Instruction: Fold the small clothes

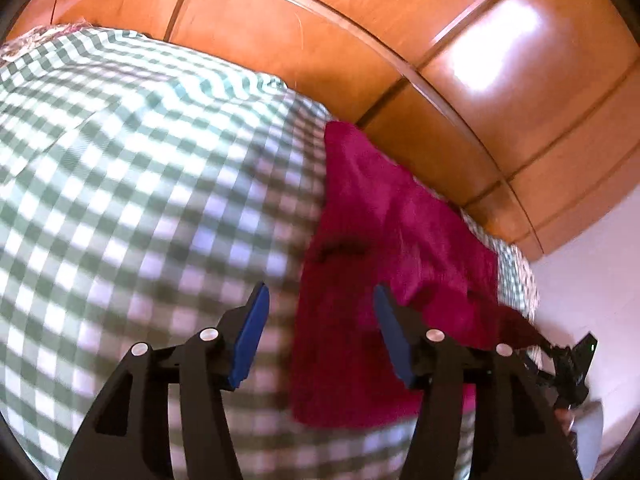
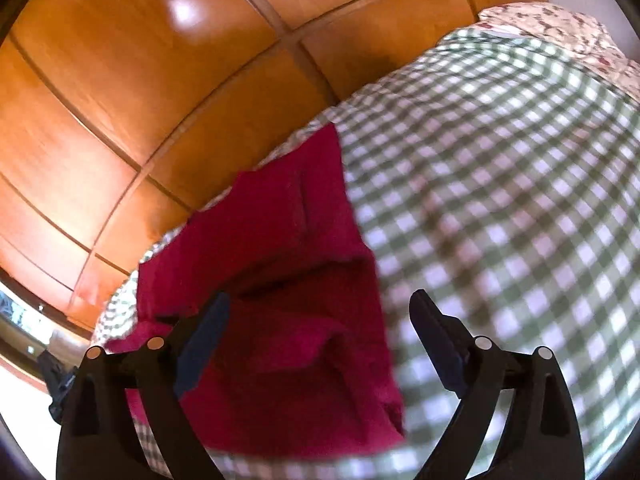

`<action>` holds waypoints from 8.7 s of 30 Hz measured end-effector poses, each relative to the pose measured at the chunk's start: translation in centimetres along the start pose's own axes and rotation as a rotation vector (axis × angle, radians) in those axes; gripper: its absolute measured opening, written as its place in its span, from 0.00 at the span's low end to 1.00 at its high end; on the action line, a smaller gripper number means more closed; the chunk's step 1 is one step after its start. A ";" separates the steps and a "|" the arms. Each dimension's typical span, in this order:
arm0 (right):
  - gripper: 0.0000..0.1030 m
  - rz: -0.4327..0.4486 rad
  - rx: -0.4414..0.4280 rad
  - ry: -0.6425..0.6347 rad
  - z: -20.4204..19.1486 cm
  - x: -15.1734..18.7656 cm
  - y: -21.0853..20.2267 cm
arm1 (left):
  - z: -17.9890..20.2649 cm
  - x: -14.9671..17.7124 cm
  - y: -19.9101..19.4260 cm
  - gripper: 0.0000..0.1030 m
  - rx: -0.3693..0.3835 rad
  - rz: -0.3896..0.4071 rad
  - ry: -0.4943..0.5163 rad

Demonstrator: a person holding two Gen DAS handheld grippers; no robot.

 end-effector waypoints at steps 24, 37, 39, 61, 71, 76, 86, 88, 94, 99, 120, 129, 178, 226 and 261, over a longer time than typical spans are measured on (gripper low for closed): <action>0.23 -0.160 -0.012 -0.221 -0.1 9.2 -5.6 | 2.0 10.1 -5.7 0.18 0.129 -0.146 0.117; 0.44 -0.198 -0.019 -0.269 0.4 10.6 -9.7 | 1.5 11.9 -11.6 0.60 0.158 -0.147 0.099; 0.45 -0.159 -0.010 -0.277 -0.1 9.2 -8.8 | 2.0 10.6 -10.7 0.60 0.156 -0.126 0.128; 0.07 -0.009 -0.074 -0.397 -6.4 2.0 -7.9 | 5.9 2.3 -9.0 0.06 0.179 0.087 0.208; 0.06 0.045 0.012 -0.343 -6.9 -5.2 2.0 | 8.2 -6.6 -1.3 0.06 0.093 0.180 0.263; 0.06 -0.008 0.106 -0.317 -4.9 -4.9 8.7 | 6.5 -7.1 5.2 0.06 -0.025 0.113 0.261; 0.11 -0.052 0.241 -0.345 -1.2 -2.1 14.1 | 3.3 -3.9 12.1 0.09 -0.233 -0.007 0.348; 0.32 -0.039 0.250 -0.357 -1.4 -2.6 13.3 | 3.4 -4.4 11.2 0.26 -0.256 -0.001 0.346; 0.71 0.066 0.171 -0.368 -4.9 -2.8 7.7 | 2.4 -4.9 5.2 0.34 -0.207 0.053 0.266; 0.80 0.039 0.030 -0.429 -9.2 2.3 4.2 | 0.9 -1.2 -0.9 0.41 -0.051 0.024 0.154; 0.84 -0.044 0.003 -0.453 -9.1 8.4 4.4 | 0.9 9.6 -6.1 0.23 -0.008 -0.093 0.290; 0.76 0.020 0.091 -0.230 0.6 3.6 -5.0 | 6.4 7.3 -8.8 0.25 0.129 0.016 0.340; 0.55 0.016 0.220 -0.448 -3.5 1.9 10.8 | 5.1 1.7 1.6 0.46 -0.129 0.023 0.331; 0.57 0.072 0.207 -0.442 -3.6 2.1 10.5 | 7.4 0.1 -2.2 0.66 -0.287 0.214 0.389; 0.82 -0.133 -0.063 -0.035 1.1 7.1 0.5 | 7.2 7.0 0.2 0.70 -0.199 0.034 0.436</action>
Point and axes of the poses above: each gripper's, at about its wrist camera, not at the fingertips, and y roughly the way its jaws point, z to its right, x to its underside, the point moved 9 cm from there along y, roughly the way its jaws point, and after that the axes turned 15 degrees about z, right-handed, at the moved point
